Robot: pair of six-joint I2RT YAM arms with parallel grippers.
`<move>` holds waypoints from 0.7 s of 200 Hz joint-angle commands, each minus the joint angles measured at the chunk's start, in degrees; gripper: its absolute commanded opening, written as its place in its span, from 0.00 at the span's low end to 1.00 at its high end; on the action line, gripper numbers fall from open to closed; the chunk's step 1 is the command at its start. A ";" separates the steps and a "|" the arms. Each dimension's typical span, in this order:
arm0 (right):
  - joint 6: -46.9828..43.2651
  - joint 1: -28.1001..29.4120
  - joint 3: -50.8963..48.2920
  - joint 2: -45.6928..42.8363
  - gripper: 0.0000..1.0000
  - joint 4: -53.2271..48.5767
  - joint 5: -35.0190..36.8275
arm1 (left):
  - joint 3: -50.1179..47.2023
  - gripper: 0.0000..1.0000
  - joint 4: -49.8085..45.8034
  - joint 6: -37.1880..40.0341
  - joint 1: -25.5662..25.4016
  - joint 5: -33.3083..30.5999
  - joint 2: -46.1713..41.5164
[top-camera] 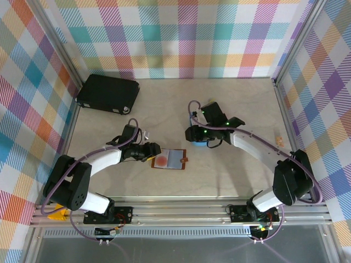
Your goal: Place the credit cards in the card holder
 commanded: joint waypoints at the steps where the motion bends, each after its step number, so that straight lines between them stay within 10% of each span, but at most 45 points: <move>1: 2.88 4.55 4.43 4.40 0.42 -4.01 1.18 | 1.24 0.48 -3.58 0.81 -0.01 -0.83 -1.74; 140: 22.23 11.56 15.67 23.93 0.43 -11.73 7.22 | -6.42 0.48 6.07 -2.21 0.32 5.56 -1.47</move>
